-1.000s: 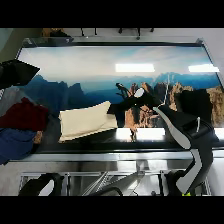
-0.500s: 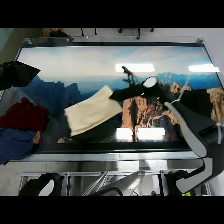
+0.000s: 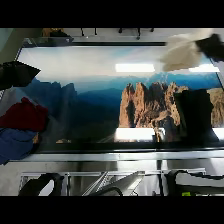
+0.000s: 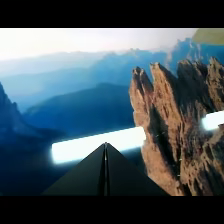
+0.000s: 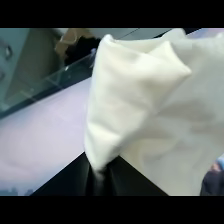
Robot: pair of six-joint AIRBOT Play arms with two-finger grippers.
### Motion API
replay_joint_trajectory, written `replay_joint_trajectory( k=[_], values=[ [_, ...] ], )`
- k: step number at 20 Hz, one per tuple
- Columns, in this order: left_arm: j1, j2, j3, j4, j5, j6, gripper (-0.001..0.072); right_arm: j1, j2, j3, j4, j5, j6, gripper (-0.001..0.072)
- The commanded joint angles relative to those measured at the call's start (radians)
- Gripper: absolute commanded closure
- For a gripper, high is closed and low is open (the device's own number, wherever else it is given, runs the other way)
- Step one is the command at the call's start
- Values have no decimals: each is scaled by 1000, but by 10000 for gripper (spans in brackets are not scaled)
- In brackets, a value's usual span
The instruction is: Fold the shirts.
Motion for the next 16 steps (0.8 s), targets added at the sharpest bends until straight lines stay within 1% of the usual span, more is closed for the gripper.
replay_joint_trajectory(
  k=[1,4,6,11,14,16],
  values=[
    [1,0,0,-1,-2,1,685,-257,23,16,-34,130,195,693],
    [1,0,0,-2,-10,1,684,-380,23,16,-146,285,325,693],
    [1,0,0,-2,-17,1,684,-428,24,16,-213,332,402,693],
    [1,0,-1,-2,-32,1,685,-487,26,16,-222,389,461,693],
    [1,0,-1,-2,-32,1,685,-490,26,16,-239,553,473,693],
    [1,0,-1,-2,-32,2,685,-490,31,16,-336,675,483,693]
  ],
)
